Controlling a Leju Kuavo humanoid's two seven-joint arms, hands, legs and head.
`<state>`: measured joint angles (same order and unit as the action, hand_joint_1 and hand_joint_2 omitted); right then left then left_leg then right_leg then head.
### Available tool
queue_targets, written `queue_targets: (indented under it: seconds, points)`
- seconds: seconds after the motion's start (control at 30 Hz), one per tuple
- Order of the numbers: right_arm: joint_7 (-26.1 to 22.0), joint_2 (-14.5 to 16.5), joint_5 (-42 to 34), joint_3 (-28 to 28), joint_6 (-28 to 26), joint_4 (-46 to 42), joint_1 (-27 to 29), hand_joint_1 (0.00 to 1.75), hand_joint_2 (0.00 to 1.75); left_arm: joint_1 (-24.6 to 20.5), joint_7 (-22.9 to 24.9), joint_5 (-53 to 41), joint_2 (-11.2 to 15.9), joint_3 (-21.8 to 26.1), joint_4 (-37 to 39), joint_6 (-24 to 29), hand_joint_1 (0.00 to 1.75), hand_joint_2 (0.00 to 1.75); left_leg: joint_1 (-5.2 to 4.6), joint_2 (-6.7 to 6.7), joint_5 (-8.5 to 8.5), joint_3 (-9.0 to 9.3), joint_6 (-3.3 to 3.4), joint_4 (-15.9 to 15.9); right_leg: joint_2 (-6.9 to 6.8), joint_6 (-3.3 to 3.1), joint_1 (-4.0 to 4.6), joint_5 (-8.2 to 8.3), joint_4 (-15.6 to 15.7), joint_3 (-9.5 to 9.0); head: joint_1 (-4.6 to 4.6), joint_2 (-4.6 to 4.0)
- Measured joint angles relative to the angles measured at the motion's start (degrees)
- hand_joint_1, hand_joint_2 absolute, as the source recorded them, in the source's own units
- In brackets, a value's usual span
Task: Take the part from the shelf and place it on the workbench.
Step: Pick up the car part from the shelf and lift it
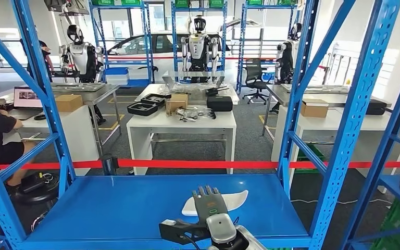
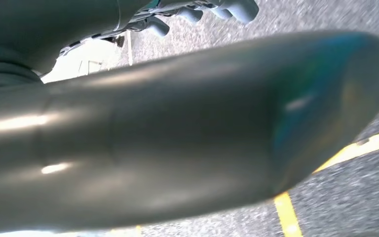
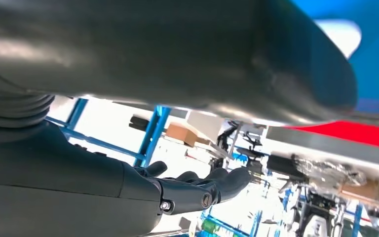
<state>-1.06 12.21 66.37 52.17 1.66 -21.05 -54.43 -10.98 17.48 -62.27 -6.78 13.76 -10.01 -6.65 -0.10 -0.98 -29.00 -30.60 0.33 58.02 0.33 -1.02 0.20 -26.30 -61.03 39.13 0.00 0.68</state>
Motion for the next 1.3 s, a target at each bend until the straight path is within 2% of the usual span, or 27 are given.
queue_targets:
  seconds: [0.03, 0.07, 0.13, 0.17, 0.2, 0.23, 0.3, 0.33, 0.37, 0.4, 0.43, 0.5, 0.53, 0.57, 0.6, 0.67, 0.73, 0.8, 0.83, 0.87, 0.9, 0.93, 1.0, 1.03, 1.07, 1.13, 1.3]
  points:
    - [-0.01, -0.07, -0.02, 0.05, 0.09, 0.03, 0.09, 0.0, 0.0, -0.05, 0.01, -0.01, -0.05, 0.02, 0.03, -0.02, 0.0, 0.0, 0.04, -0.08, -0.57, 0.43, -0.32, -0.14, 0.0, -0.35, 0.29, 2.29, 1.58, -0.2, -0.03, -0.02]
    - [0.02, -0.1, -0.03, 0.09, 0.16, 0.04, 0.1, 0.0, 0.0, -0.1, 0.01, -0.01, -0.09, 0.03, 0.05, -0.03, 0.0, 0.0, 0.06, -0.17, -0.76, 0.99, -0.73, -0.04, 0.04, -0.74, 0.48, 2.96, 2.22, -0.41, -0.06, -0.05]
    - [0.04, 0.03, -0.04, 0.16, 0.2, -0.05, -0.07, 0.0, 0.0, -0.06, 0.02, -0.01, -0.08, 0.05, -0.04, -0.06, 0.0, 0.0, 0.19, -0.1, -0.68, 1.26, -1.49, 0.53, 0.13, -1.54, 0.38, 2.44, 2.9, -1.86, -0.05, -0.05]
    - [0.05, 0.11, -0.03, 0.16, 0.17, -0.09, -0.23, 0.0, 0.0, -0.09, 0.01, -0.01, -0.07, 0.05, -0.06, -0.06, 0.0, 0.0, 0.2, 0.03, -0.45, 0.76, -1.82, 2.14, 0.17, -1.98, 0.18, 2.11, 3.24, -2.77, -0.1, -0.05]
    - [0.0, 0.21, -0.04, 0.17, 0.15, -0.12, -0.38, 0.0, 0.0, -0.17, 0.0, -0.01, -0.04, 0.05, -0.08, -0.06, 0.0, 0.0, 0.26, 0.17, -0.5, -0.52, -2.12, 4.6, 0.19, -2.27, 0.03, 1.71, 3.45, -3.75, -0.18, -0.04]
    - [-0.01, 0.28, -0.03, 0.17, 0.15, -0.13, -0.45, 0.0, 0.0, -0.24, -0.01, -0.02, -0.03, 0.05, -0.09, -0.06, 0.0, 0.0, 0.36, 0.32, -0.96, -2.63, -2.46, 7.94, 0.19, -2.47, -0.05, 1.17, 3.6, -4.62, -0.27, -0.04]
    - [-0.04, 0.34, -0.03, 0.19, 0.16, -0.13, -0.43, 0.0, 0.0, -0.23, -0.01, -0.02, -0.04, 0.05, -0.08, -0.05, 0.0, 0.0, 0.57, 0.48, -3.56, -7.65, -3.14, 14.41, 0.22, -2.56, -0.14, -0.13, 3.68, -6.14, -0.38, -0.04]
    - [-0.03, 0.34, -0.02, 0.2, 0.17, -0.13, -0.37, 0.0, 0.0, -0.15, 0.01, -0.02, -0.04, 0.05, -0.08, -0.05, 0.0, 0.0, 0.66, 0.56, -4.95, -9.6, -3.36, 15.94, 0.29, -2.52, -0.18, -0.85, 3.67, -6.95, -0.4, -0.04]
    - [-0.03, 0.34, -0.03, 0.2, 0.17, -0.13, -0.32, 0.0, 0.0, -0.07, 0.02, -0.02, -0.03, 0.05, -0.08, -0.05, 0.0, 0.0, 0.7, 0.62, -5.37, -10.71, -3.42, 15.62, 0.36, -2.45, -0.22, -1.6, 3.65, -7.85, -0.41, -0.04]
    - [-0.03, 0.35, -0.03, 0.2, 0.18, -0.13, -0.3, 0.0, 0.0, -0.03, 0.02, -0.02, 0.01, 0.05, -0.08, -0.05, 0.0, 0.0, 0.73, 0.69, -4.34, -10.95, -3.34, 13.56, 0.42, -2.33, -0.3, -2.38, 3.63, -8.82, -0.42, -0.04]
    - [-0.03, 0.38, -0.03, 0.2, 0.18, -0.13, -0.3, 0.0, 0.0, 0.0, 0.03, -0.02, 0.05, 0.05, -0.09, -0.06, 0.0, 0.0, 0.74, 0.75, -1.79, -10.53, -3.16, 10.16, 0.46, -2.15, -0.37, -3.19, 3.61, -9.82, -0.43, -0.04]
    - [-0.05, 0.48, -0.03, 0.21, 0.18, -0.13, -0.33, 0.0, 0.0, 0.06, 0.02, -0.02, 0.12, 0.05, -0.03, -0.07, 0.0, 0.0, 0.66, 1.04, 5.22, -9.3, -2.72, 2.77, 0.54, -1.59, -0.36, -4.75, 3.52, -11.25, -0.48, -0.06]
    - [-0.05, 0.55, -0.03, 0.21, 0.19, -0.13, -0.37, 0.0, 0.0, 0.07, 0.01, -0.02, 0.12, 0.05, -0.01, -0.09, 0.0, 0.0, 0.57, 1.15, 7.55, -8.86, -2.44, 0.5, 0.6, -1.22, -0.3, -5.43, 3.63, -11.6, -0.5, -0.07]
    - [-0.05, 0.59, -0.03, 0.22, 0.2, -0.13, -0.41, 0.0, 0.0, 0.07, 0.03, -0.02, 0.1, 0.05, 0.01, -0.11, 0.0, 0.0, 0.53, 1.21, 8.66, -8.66, -2.09, -0.71, 0.66, -0.82, -0.19, -5.8, 3.58, -11.94, -0.49, -0.07]
    - [-0.05, 0.63, -0.04, 0.23, 0.21, -0.13, -0.47, 0.0, 0.0, 0.04, 0.03, -0.03, 0.08, 0.05, -0.02, -0.13, 0.0, 0.0, 0.5, 1.19, 8.44, -8.34, -1.66, -0.89, 0.7, -0.44, -0.12, -5.84, 3.47, -12.19, -0.44, -0.07]
    - [-0.03, 0.64, -0.07, 0.26, 0.17, -0.13, -0.53, 0.0, 0.0, 0.03, 0.03, -0.09, 0.04, 0.06, -0.07, -0.14, 0.0, 0.0, 0.63, 1.0, 7.75, -7.38, -0.74, -1.18, 0.52, 0.2, -0.18, -5.15, 1.08, -11.42, -0.33, -0.07]
    - [-0.02, 0.62, -0.16, 0.27, 0.14, -0.13, -0.47, 0.0, 0.0, 0.02, -0.03, -0.21, 0.08, 0.08, -0.09, -0.09, 0.0, 0.0, 0.66, 0.88, 6.78, -6.16, -0.02, -1.22, 0.3, 0.58, -0.28, -5.49, -4.73, -7.76, -0.24, -0.07]
    - [-0.01, 0.57, -0.31, 0.28, 0.18, -0.11, -0.2, 0.0, 0.0, 0.15, -0.12, -0.28, 0.1, 0.1, -0.08, -0.01, 0.0, 0.0, 0.59, 0.79, 5.64, -5.11, 0.28, -1.17, 0.21, 0.79, -0.28, -8.51, -10.98, -2.74, -0.18, -0.07]
    - [0.0, 0.54, -0.39, 0.29, 0.21, -0.11, -0.01, 0.0, 0.0, 0.3, -0.19, -0.28, 0.1, 0.1, -0.07, 0.04, 0.0, 0.0, 0.57, 0.72, 5.02, -4.51, 0.3, -1.07, 0.2, 0.85, -0.28, -10.05, -12.58, -0.67, -0.15, -0.07]
    - [0.01, 0.52, -0.46, 0.3, 0.24, -0.11, 0.18, 0.0, 0.0, 0.44, -0.25, -0.28, 0.1, 0.1, -0.07, 0.09, 0.0, 0.0, 0.56, 0.65, 4.39, -3.89, 0.28, -0.95, 0.19, 0.86, -0.29, -10.75, -12.79, 0.68, -0.12, -0.07]
    - [0.02, 0.51, -0.51, 0.31, 0.26, -0.11, 0.31, 0.0, 0.0, 0.55, -0.29, -0.28, 0.1, 0.1, -0.07, 0.15, 0.0, 0.0, 0.56, 0.59, 3.73, -3.22, 0.21, -0.76, 0.17, 0.79, -0.29, -9.92, -11.21, 1.13, -0.1, -0.07]
    - [0.02, 0.51, -0.55, 0.33, 0.27, -0.11, 0.39, 0.0, 0.44, 0.61, -0.34, -0.28, 0.1, 0.11, -0.07, 0.22, 0.0, 0.0, 0.56, 0.54, 3.07, -2.5, 0.09, -0.56, 0.16, 0.68, -0.28, -7.69, -8.19, 0.84, -0.07, -0.07]
    - [0.03, 0.49, -0.57, 0.36, 0.3, -0.08, 0.45, 0.0, 1.31, 0.63, -0.4, -0.21, 0.04, 0.14, -0.05, 0.38, 0.0, 0.0, 0.53, 0.42, 1.83, -1.47, -0.37, -0.19, 0.07, 0.17, -0.05, -1.03, -1.0, -0.5, -0.09, -0.07]
    - [0.02, 0.46, -0.61, 0.39, 0.35, -0.06, 0.48, 0.0, 1.75, 0.61, -0.4, -0.09, 0.01, 0.17, -0.07, 0.55, 0.0, 0.0, 0.51, 0.35, 1.33, -1.15, -0.73, -0.05, 0.05, -0.13, 0.12, 1.11, 1.17, -1.05, -0.12, -0.07]
    - [0.01, 0.44, -0.65, 0.41, 0.4, -0.03, 0.53, 0.0, 1.75, 0.6, -0.34, 0.08, -0.02, 0.21, -0.07, 0.75, 0.0, 0.0, 0.49, 0.3, 0.95, -0.93, -1.11, 0.02, 0.08, -0.46, 0.3, 2.39, 2.23, -1.28, -0.14, -0.07]
    - [-0.34, 0.48, -0.94, 0.44, 0.55, 0.0, 0.6, 0.0, 1.75, 0.65, -0.19, 0.49, -0.03, 0.45, -0.09, 1.3, 0.0, 0.0, 0.48, 0.25, 0.68, -0.69, -1.48, 0.23, 0.23, -0.68, 0.37, 2.57, 2.32, -1.67, -0.14, -0.05]
    - [-3.41, 2.2, -2.64, 0.44, 1.58, -0.04, 1.19, 0.0, 1.75, 0.2, -0.01, 0.93, -0.07, 0.99, -0.1, 2.07, 0.0, 0.0, 0.42, 0.46, 0.47, 0.24, -1.1, -0.76, 0.77, -1.06, 0.29, 2.28, 2.57, -2.05, -0.35, -0.04]
